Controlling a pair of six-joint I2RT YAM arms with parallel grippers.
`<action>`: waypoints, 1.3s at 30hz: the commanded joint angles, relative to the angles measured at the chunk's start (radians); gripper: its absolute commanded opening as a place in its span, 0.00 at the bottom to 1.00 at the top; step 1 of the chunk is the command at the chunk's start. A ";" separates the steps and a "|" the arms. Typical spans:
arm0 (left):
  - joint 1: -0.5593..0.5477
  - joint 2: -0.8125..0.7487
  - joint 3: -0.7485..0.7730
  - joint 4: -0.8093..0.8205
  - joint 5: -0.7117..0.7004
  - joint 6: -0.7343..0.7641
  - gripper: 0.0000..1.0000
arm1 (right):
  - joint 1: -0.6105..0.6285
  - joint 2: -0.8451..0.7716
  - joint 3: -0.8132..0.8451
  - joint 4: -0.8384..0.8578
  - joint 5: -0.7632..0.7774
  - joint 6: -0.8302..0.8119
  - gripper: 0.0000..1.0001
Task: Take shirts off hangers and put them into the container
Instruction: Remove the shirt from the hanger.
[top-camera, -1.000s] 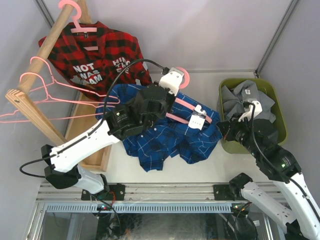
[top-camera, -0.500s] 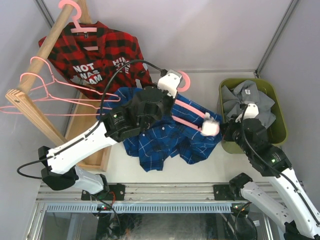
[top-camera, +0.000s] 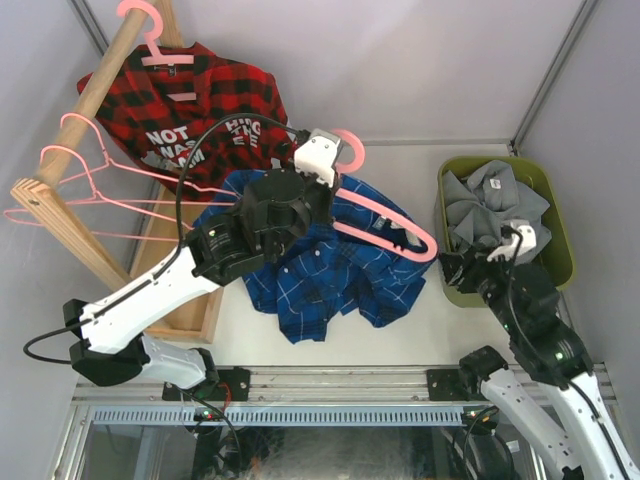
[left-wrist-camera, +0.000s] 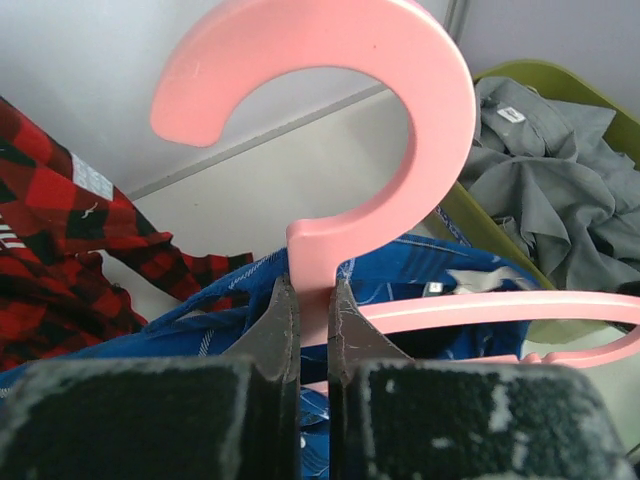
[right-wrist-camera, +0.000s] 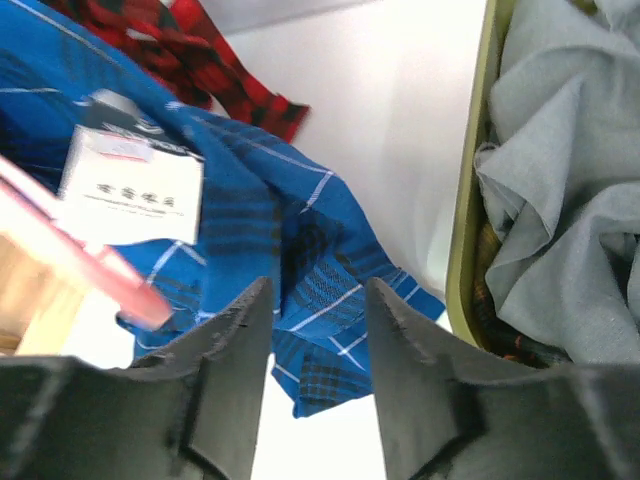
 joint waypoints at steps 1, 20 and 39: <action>0.007 -0.058 0.004 0.080 -0.053 0.023 0.00 | -0.004 -0.100 0.003 0.102 -0.041 -0.078 0.45; 0.010 -0.058 -0.003 0.089 0.010 0.038 0.00 | -0.005 0.012 0.134 0.183 -0.398 -0.192 0.55; 0.009 -0.078 -0.024 0.093 0.033 0.051 0.00 | -0.020 0.125 0.135 0.222 -0.588 -0.174 0.00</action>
